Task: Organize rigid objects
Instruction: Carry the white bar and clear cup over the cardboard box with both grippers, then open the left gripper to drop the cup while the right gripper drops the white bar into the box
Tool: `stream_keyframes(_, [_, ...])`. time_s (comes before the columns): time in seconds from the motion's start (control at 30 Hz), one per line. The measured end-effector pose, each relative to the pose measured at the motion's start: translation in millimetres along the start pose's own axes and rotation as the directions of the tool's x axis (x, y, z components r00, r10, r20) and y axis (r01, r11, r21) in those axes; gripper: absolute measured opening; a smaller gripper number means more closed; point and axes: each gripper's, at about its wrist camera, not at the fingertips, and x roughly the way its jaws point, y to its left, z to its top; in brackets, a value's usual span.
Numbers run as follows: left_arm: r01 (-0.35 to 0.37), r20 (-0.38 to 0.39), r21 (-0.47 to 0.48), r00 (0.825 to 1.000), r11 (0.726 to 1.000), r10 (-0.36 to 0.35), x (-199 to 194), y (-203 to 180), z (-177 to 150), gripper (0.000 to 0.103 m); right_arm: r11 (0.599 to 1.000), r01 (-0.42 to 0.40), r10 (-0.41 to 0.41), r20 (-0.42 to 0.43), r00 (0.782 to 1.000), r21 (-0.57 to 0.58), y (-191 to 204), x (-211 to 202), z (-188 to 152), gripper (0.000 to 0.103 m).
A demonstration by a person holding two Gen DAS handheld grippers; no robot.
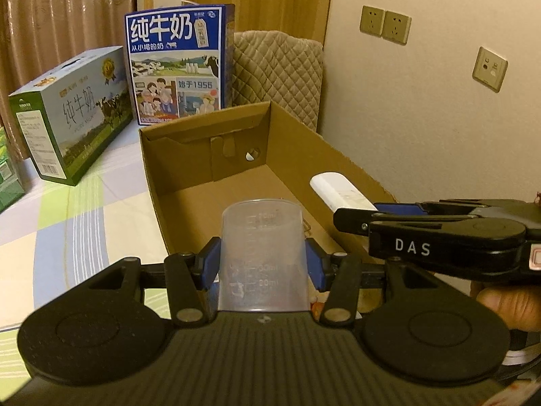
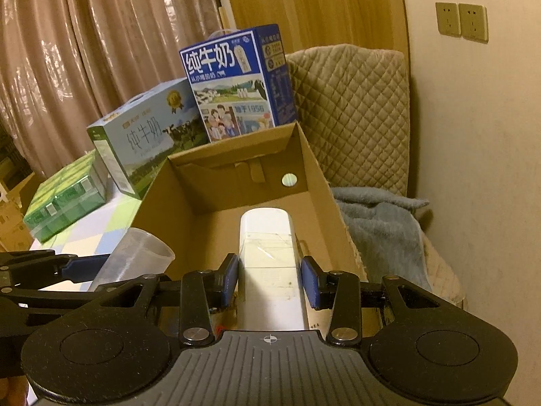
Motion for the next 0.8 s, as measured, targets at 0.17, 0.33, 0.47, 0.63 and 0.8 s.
stream_keyframes(0.17, [0.002, -0.018, 0.005, 1.000, 1.000, -0.002, 5.5, -1.5, -2.4, 0.047, 1.000, 0.002, -0.002, -0.010, 1.000, 0.004, -2.8, 2.8, -0.9, 0.037])
stream_keyframes(0.33, [0.002, -0.027, 0.004, 1.000, 1.000, -0.002, 8.2, -1.1, -3.5, 0.047, 1.000, 0.001, -0.001, -0.012, 1.000, 0.004, -3.2, 3.2, -1.6, 0.037])
stream_keyframes(0.47, [0.002, -0.030, 0.007, 1.000, 1.000, -0.002, 8.8, -1.9, -3.4, 0.047, 1.000, -0.003, 0.003, -0.017, 1.000, 0.006, -2.6, 5.4, -2.2, 0.037])
stream_keyframes(0.63, [0.002, -0.033, 0.012, 0.999, 1.000, -0.002, 9.9, -2.4, -3.8, 0.047, 1.000, -0.006, 0.006, -0.020, 1.000, 0.012, -2.3, 6.5, -3.8, 0.037])
stream_keyframes(0.8, [-0.002, -0.034, 0.015, 0.999, 1.000, 0.003, 10.6, -3.0, -3.8, 0.047, 1.000, -0.003, 0.004, -0.022, 1.000, 0.015, -3.2, 6.7, -4.0, 0.037])
